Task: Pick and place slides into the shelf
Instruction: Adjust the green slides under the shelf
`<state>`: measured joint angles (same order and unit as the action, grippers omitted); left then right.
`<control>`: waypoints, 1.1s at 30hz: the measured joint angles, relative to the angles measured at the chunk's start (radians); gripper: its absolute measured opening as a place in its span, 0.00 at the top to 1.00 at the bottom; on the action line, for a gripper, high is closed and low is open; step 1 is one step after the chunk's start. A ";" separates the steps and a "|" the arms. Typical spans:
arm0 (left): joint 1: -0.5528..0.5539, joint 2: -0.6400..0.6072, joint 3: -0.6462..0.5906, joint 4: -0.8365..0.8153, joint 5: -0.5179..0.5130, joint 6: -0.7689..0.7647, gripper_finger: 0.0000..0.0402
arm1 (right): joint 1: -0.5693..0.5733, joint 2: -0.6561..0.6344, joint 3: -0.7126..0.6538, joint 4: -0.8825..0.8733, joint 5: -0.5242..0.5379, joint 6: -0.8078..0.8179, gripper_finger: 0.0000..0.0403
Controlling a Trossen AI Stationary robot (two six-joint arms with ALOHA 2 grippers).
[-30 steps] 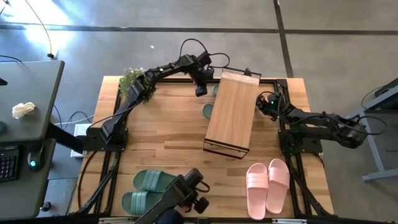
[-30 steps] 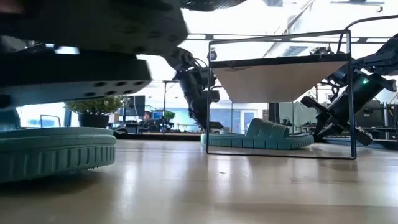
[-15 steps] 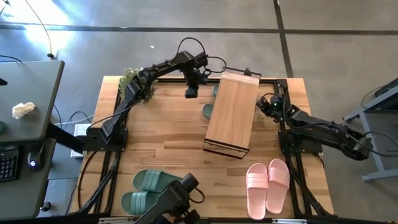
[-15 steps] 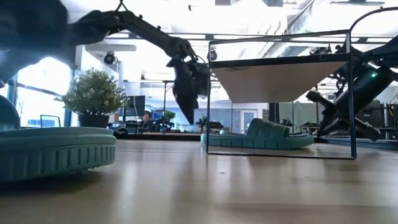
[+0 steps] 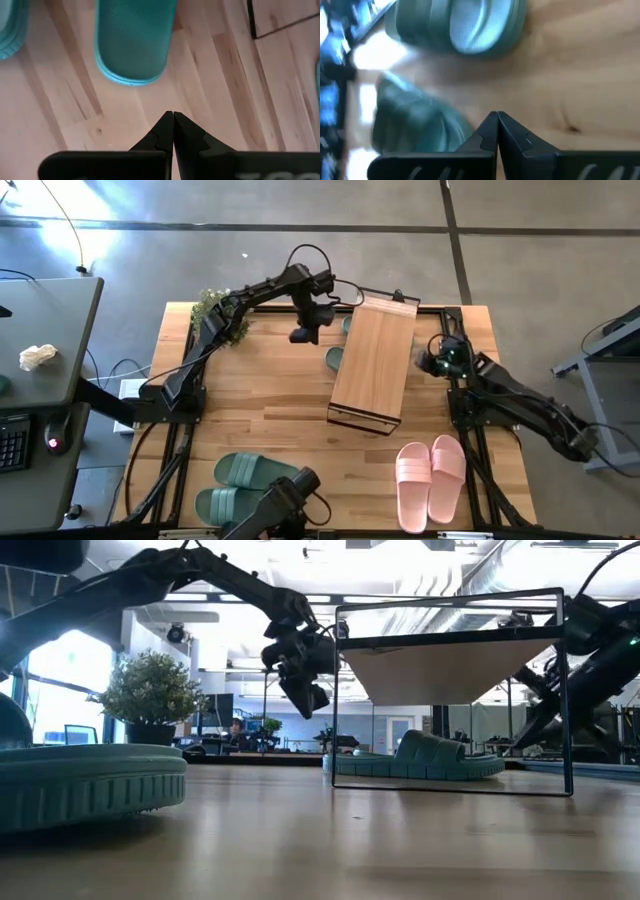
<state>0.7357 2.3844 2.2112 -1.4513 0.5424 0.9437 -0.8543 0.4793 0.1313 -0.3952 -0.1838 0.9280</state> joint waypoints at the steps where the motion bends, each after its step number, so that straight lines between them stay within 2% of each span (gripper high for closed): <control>1: 0.000 0.000 -0.002 -0.004 0.003 0.012 1.00 | 0.000 -0.015 0.011 -0.041 -0.016 -0.047 1.00; 5: -0.008 0.000 -0.053 -0.015 0.008 0.030 1.00 | 0.000 -0.051 0.070 -0.166 -0.094 -0.251 1.00; 10: -0.019 0.000 -0.150 0.020 0.033 0.053 1.00 | 0.036 -0.056 0.084 -0.137 -0.167 -0.360 1.00; 15: -0.037 -0.001 -0.207 0.101 -0.003 0.018 1.00 | 0.133 -0.054 0.084 -0.174 -0.096 -0.314 1.00; 21: -0.035 -0.002 -0.210 0.179 -0.039 -0.027 1.00 | 0.267 -0.054 0.084 -0.183 -0.047 -0.295 1.00; 28: -0.029 -0.002 -0.210 0.246 -0.032 -0.061 1.00 | 0.398 -0.054 0.084 -0.177 0.029 -0.248 1.00; 33: -0.030 0.000 -0.210 0.250 -0.036 -0.005 1.00 | 0.460 -0.054 0.083 -0.163 0.055 -0.331 1.00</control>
<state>0.7053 2.3848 2.0014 -1.2010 0.5068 0.9382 -0.3943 0.4257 0.2146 -0.5578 -0.1288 0.5967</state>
